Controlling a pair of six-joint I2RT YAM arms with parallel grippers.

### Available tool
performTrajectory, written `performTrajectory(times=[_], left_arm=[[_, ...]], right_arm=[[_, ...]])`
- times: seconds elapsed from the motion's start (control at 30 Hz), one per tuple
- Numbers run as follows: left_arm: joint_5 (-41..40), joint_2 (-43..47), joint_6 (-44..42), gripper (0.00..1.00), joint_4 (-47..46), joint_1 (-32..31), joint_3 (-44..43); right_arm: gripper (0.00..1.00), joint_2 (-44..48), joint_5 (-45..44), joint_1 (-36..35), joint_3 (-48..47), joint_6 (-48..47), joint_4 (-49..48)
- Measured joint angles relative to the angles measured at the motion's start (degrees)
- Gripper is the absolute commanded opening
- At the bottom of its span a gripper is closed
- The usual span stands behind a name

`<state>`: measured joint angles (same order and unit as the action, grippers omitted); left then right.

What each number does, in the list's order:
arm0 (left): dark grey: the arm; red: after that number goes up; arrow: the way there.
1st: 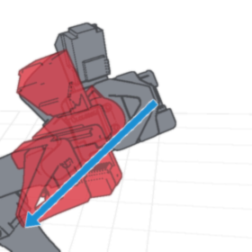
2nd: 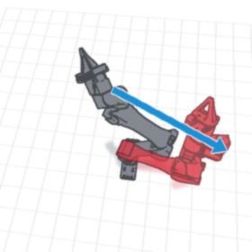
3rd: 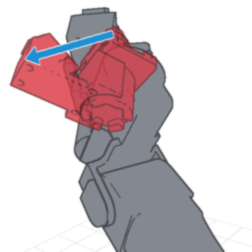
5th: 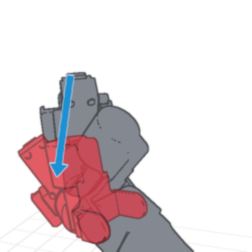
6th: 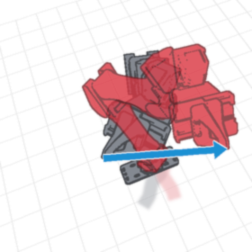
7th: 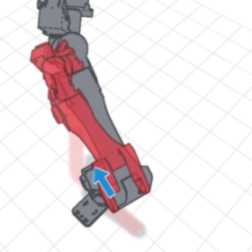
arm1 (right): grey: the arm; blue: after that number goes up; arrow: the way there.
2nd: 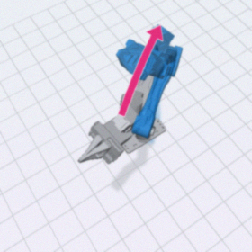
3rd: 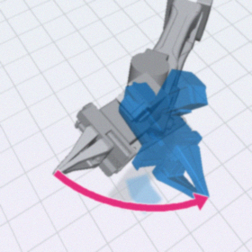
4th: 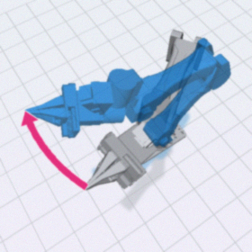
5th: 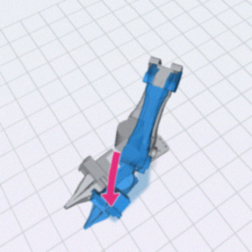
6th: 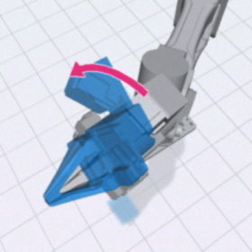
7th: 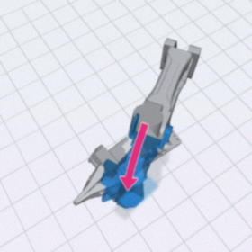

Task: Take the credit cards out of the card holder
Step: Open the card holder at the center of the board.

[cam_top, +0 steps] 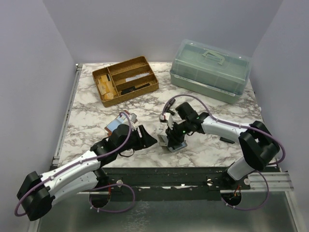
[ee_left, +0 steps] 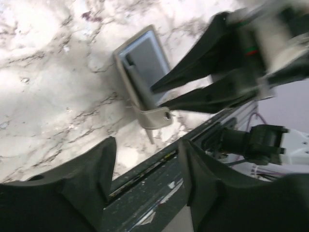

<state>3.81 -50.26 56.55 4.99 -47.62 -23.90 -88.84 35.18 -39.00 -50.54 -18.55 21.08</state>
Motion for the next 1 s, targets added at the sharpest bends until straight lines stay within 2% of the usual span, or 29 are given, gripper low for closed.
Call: performTrajectory(times=[0.13,0.33,0.53,0.63,0.8,0.93,1.0], left_arm=[[-0.04,7.32,0.33,0.69,0.61,0.04,0.00],[-0.26,13.07,4.02,0.65,-2.89,0.26,2.89],[-0.22,9.18,9.88,0.60,-12.59,0.26,8.63],[0.02,5.44,11.21,0.52,-16.98,0.26,8.66],[0.35,-3.06,13.31,0.43,-25.75,0.26,8.66],[0.85,-9.33,13.90,0.40,-30.53,0.24,8.61],[1.14,-11.30,13.97,0.36,-32.41,0.24,8.59]], right_arm=[[0.33,-4.57,5.66,-2.49,-1.05,0.15,0.98],[0.36,-9.46,8.11,-2.91,-1.97,1.66,2.12],[0.36,-9.42,8.04,-2.03,-2.08,3.58,2.05],[0.35,-9.42,7.69,-0.87,-2.08,4.42,1.84],[0.12,-9.42,7.04,0.09,-2.08,5.35,1.27],[0.01,-9.42,6.78,0.09,-2.08,6.12,1.25],[0.00,-9.49,6.71,0.13,-2.08,6.56,1.18]])
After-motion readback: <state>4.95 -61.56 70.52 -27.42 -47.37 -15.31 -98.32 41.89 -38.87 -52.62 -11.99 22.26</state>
